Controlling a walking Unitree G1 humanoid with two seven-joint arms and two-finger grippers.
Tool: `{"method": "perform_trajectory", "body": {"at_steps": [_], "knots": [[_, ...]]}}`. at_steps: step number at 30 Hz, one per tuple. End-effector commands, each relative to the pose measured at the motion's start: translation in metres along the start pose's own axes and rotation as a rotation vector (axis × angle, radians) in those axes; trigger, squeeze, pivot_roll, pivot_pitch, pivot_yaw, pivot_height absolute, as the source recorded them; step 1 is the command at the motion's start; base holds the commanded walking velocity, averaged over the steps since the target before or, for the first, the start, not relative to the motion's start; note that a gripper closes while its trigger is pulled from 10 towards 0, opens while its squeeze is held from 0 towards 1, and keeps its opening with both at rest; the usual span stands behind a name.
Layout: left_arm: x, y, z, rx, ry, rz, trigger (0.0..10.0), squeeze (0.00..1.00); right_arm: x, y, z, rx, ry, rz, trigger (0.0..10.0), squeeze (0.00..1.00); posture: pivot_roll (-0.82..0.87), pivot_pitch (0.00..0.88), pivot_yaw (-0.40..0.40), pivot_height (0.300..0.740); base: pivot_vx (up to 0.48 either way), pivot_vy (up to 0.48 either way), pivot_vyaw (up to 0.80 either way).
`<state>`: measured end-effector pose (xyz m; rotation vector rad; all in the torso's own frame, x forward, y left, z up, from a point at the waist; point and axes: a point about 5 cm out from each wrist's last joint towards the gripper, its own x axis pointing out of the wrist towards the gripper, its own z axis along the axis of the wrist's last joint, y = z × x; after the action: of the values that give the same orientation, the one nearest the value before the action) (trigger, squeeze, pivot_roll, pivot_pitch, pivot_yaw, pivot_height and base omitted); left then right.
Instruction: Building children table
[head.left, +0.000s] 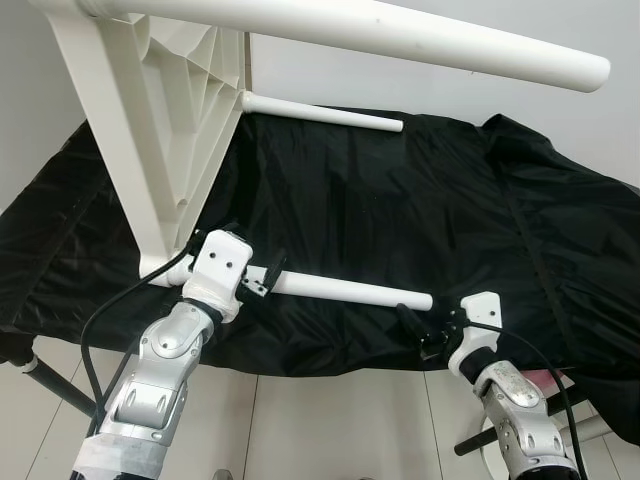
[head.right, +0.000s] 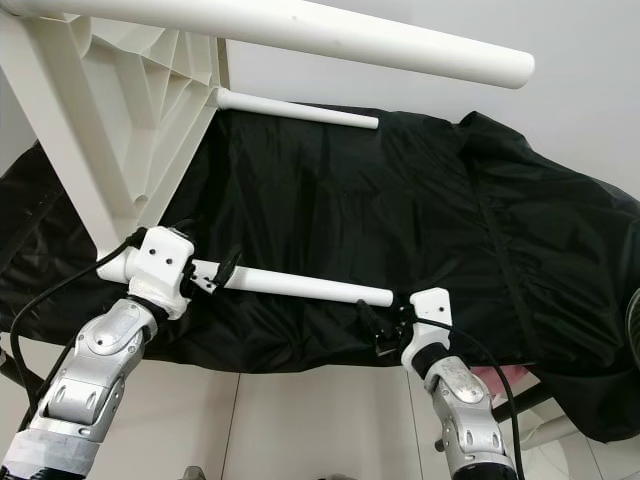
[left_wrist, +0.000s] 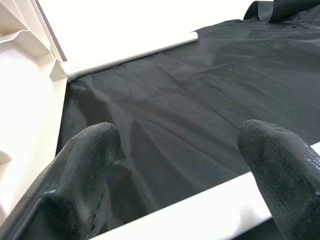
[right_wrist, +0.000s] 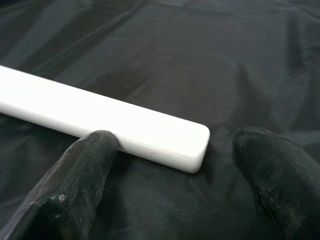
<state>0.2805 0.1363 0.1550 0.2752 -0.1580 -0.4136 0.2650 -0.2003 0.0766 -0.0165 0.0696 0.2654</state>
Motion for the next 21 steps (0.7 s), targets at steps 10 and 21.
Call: {"method": "perform_trajectory", "body": {"at_steps": [10,21], "knots": [[0.001,-0.003,0.001,0.018,0.008,-0.040,10.0,0.00,-0.002,-0.023,0.002,0.021,-0.028,-0.179,10.0,0.00,0.01,0.050,-0.037,0.740,0.000,0.000,0.00],[-0.001,-0.009,0.003,0.002,-0.029,-0.069,10.0,0.00,-0.026,-0.010,0.019,0.064,-0.262,-0.295,10.0,0.00,-0.02,0.065,-0.024,0.740,0.000,0.000,0.00]]}}
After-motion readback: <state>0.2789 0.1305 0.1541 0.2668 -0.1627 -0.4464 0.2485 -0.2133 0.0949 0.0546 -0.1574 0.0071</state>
